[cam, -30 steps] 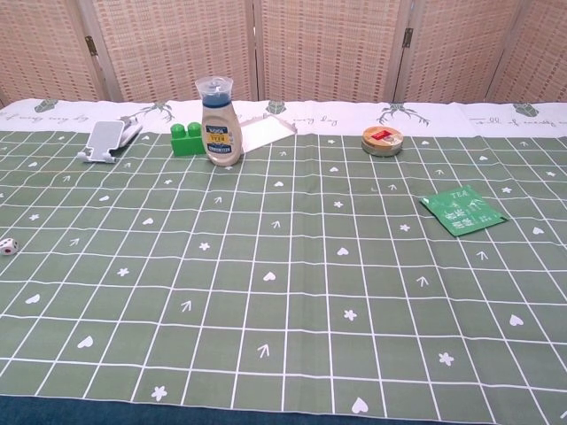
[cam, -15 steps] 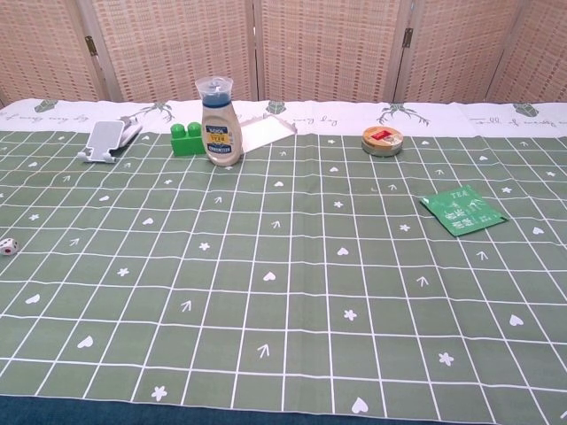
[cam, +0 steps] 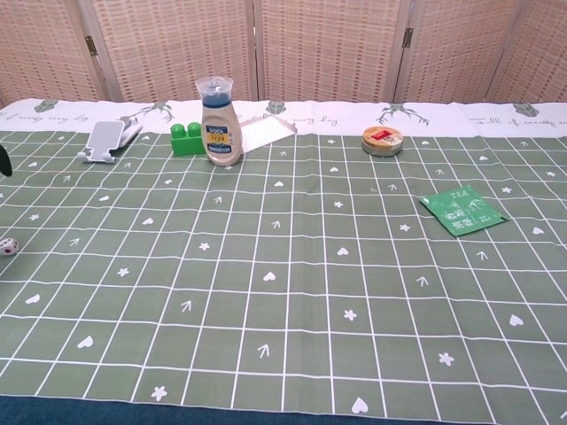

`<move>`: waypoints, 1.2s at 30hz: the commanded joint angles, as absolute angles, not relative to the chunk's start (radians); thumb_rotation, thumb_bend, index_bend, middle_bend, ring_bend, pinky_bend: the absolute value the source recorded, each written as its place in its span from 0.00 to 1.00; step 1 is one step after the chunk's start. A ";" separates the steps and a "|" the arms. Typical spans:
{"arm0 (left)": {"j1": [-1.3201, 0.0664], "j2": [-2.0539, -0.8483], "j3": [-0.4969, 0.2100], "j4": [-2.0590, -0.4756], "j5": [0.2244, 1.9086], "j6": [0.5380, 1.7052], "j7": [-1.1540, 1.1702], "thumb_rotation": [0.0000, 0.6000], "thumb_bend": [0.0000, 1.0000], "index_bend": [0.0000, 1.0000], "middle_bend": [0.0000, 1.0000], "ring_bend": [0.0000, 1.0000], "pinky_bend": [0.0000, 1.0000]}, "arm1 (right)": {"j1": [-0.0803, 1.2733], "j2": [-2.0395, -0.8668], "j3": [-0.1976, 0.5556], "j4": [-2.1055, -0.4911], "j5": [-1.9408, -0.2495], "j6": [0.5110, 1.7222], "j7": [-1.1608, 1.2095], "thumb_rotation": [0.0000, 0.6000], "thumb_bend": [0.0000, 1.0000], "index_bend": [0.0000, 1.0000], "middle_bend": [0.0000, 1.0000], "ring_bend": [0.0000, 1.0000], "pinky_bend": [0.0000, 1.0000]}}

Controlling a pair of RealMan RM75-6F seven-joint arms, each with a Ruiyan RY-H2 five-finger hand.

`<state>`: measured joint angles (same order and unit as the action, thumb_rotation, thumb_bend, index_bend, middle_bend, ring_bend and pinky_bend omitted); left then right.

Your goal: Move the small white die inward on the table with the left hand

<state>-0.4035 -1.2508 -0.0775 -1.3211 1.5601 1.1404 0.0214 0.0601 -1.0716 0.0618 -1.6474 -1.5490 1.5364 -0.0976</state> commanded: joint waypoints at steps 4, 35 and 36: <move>-0.436 -1.307 -0.062 -1.251 1.524 1.077 -0.003 1.00 0.28 0.42 0.87 0.75 0.89 | 0.058 -1.071 0.061 -1.650 -1.548 1.538 -0.098 1.00 0.16 0.19 0.20 0.18 0.23; -0.472 -1.448 -0.053 -1.050 1.362 0.929 0.033 1.00 0.28 0.48 0.91 0.78 0.90 | 0.047 -1.067 0.059 -1.656 -1.546 1.546 -0.103 1.00 0.16 0.19 0.20 0.18 0.23; -0.473 -1.449 -0.053 -1.048 1.361 0.929 0.033 1.00 0.28 0.48 0.91 0.78 0.90 | 0.046 -1.067 0.059 -1.656 -1.546 1.547 -0.103 1.00 0.16 0.19 0.20 0.18 0.23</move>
